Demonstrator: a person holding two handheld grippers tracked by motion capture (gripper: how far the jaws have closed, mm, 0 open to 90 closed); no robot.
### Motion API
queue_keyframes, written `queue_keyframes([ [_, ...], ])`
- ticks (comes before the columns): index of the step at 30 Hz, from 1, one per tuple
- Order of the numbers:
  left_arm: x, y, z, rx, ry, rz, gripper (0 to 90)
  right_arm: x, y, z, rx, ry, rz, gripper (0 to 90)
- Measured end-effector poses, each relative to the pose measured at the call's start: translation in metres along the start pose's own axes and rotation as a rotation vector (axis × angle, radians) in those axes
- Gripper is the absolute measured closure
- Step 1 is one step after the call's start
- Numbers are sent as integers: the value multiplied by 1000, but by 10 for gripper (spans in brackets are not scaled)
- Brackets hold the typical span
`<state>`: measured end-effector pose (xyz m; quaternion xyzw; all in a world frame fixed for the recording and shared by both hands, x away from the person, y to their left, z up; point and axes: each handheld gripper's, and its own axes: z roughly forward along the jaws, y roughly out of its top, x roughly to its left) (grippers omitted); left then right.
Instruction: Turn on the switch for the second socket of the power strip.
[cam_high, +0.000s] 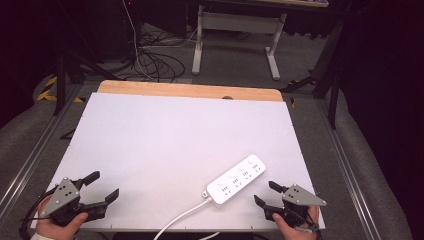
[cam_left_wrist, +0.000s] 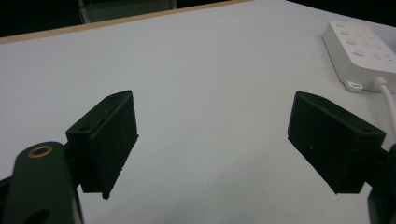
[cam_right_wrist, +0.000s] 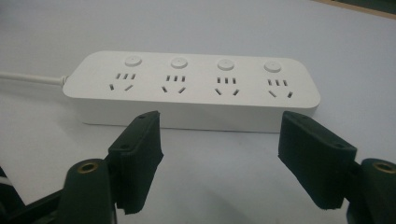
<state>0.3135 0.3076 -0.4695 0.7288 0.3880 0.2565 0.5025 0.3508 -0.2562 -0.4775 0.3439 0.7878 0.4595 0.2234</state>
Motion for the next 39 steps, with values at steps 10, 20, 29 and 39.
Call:
queue_keyframes([
  [10,-2,1,-2,-4,10,2,159,1,1,0,1,1,-2,302],
  [20,-2,2,-2,0,13,26,148,1,1,0,2,0,-4,302],
  [29,-1,3,-3,-2,18,30,147,2,6,-1,5,16,-4,339],
  [39,-2,3,-3,-3,18,17,149,0,28,2,18,36,-19,389],
])
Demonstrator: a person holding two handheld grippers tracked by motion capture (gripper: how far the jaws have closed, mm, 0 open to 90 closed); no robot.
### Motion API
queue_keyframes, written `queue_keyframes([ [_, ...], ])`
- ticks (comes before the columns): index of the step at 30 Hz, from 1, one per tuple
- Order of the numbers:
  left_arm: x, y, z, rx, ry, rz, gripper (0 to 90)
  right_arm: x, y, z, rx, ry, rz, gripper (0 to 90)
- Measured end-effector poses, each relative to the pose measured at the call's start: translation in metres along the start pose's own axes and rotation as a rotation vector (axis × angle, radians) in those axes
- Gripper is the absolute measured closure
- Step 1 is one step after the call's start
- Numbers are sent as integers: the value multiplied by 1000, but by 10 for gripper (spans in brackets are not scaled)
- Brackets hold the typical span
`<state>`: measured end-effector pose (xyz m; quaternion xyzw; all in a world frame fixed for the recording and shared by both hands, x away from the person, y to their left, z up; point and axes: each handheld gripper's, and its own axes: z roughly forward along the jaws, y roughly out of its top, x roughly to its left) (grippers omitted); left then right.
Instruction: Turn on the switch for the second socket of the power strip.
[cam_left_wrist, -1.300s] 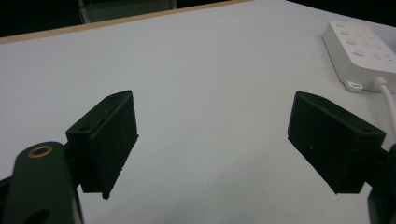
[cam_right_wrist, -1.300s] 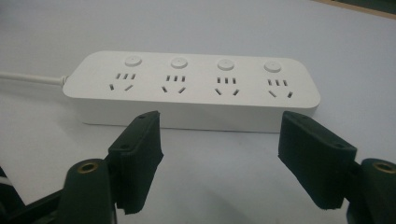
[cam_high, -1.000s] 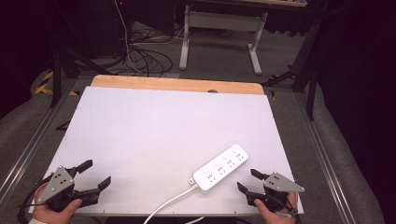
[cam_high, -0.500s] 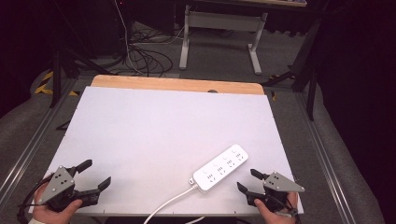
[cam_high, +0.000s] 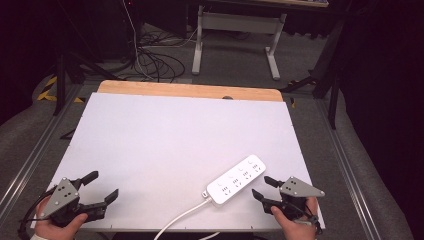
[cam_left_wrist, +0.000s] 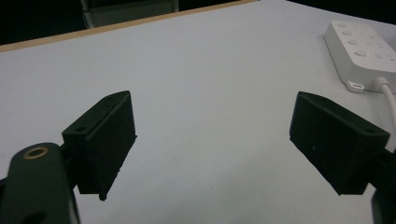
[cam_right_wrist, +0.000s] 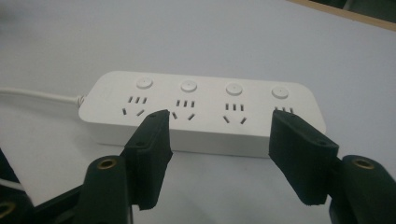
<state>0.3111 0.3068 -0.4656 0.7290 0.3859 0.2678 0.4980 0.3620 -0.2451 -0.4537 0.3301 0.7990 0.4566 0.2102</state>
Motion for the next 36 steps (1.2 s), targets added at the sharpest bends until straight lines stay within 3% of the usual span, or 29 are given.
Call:
queue_keyframes([
  [17,0,0,0,1,-7,3,152,2,34,22,-1,60,-23,480],
  [36,0,-1,0,-4,-5,-2,152,6,54,46,2,103,-25,523],
])
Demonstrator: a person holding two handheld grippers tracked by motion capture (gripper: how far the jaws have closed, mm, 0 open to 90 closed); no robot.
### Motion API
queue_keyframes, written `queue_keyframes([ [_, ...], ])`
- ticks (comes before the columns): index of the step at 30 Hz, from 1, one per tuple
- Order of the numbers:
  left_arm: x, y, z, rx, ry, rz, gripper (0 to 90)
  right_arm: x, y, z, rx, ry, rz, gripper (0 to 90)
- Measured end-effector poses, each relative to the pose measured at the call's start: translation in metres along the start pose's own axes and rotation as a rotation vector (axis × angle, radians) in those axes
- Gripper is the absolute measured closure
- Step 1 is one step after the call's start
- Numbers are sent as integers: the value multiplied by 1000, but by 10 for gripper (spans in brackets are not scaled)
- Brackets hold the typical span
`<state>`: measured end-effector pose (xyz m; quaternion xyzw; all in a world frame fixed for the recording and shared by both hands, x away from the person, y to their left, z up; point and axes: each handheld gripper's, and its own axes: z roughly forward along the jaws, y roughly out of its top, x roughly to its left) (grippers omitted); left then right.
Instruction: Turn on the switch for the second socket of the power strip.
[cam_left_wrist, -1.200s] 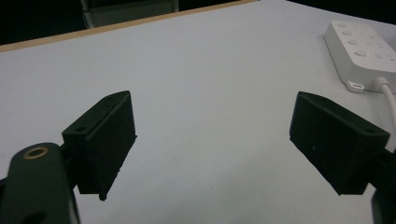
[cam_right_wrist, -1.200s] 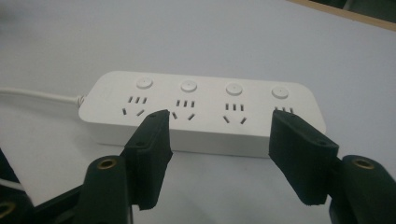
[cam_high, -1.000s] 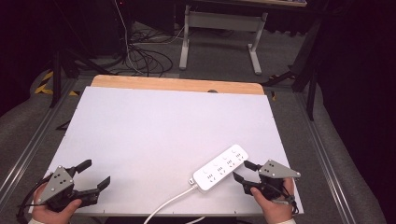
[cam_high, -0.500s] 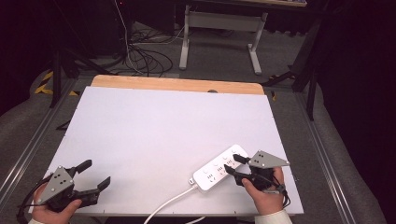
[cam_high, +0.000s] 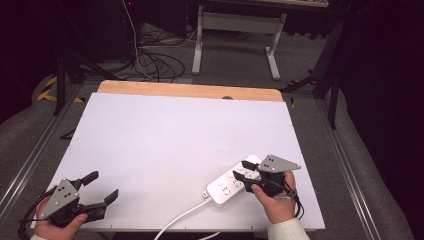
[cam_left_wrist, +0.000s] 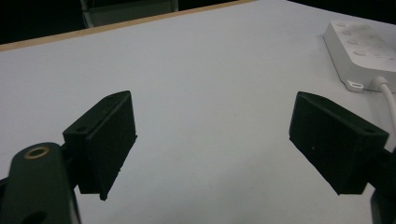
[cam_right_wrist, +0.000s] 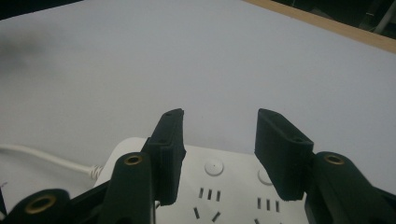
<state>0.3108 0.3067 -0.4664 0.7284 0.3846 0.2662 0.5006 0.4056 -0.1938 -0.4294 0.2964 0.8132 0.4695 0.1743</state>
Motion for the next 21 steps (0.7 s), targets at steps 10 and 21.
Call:
queue_keyframes([
  [10,0,0,0,7,0,10,152,0,10,19,8,35,9,561],
  [21,-1,0,0,6,-2,7,153,0,13,24,20,103,21,854],
])
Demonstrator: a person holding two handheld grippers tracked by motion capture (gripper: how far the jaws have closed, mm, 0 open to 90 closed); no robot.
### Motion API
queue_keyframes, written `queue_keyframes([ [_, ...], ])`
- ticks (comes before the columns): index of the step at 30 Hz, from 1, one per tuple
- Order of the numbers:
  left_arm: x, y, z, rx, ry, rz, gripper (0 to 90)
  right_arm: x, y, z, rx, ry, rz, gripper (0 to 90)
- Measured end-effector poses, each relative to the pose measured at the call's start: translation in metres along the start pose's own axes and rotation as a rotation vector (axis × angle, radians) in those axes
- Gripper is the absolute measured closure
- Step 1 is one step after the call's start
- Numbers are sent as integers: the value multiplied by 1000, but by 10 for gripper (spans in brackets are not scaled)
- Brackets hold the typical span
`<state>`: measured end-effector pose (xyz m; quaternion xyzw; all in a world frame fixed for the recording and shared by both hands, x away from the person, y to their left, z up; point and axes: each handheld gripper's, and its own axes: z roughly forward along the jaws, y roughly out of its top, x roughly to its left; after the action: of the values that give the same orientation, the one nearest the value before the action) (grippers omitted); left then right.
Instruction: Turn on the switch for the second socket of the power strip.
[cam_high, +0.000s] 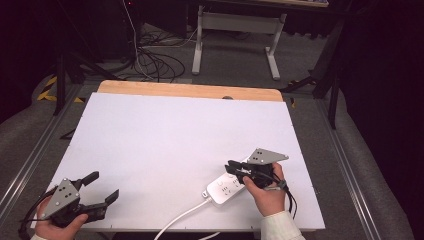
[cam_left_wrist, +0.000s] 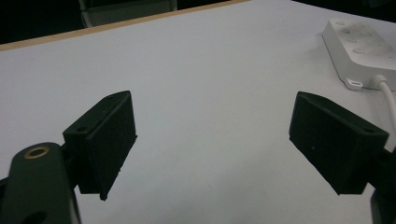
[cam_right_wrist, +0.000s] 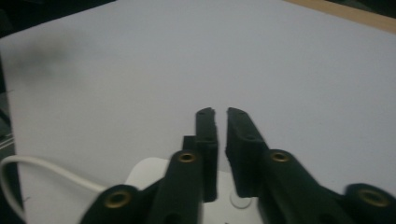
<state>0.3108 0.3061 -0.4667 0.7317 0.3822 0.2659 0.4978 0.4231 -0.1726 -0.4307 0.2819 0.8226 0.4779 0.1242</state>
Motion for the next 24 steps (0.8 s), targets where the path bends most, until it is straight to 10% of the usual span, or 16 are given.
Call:
queue_keyframes([
  [24,0,0,0,8,6,6,155,-4,-4,17,252,-93,-9,900],
])
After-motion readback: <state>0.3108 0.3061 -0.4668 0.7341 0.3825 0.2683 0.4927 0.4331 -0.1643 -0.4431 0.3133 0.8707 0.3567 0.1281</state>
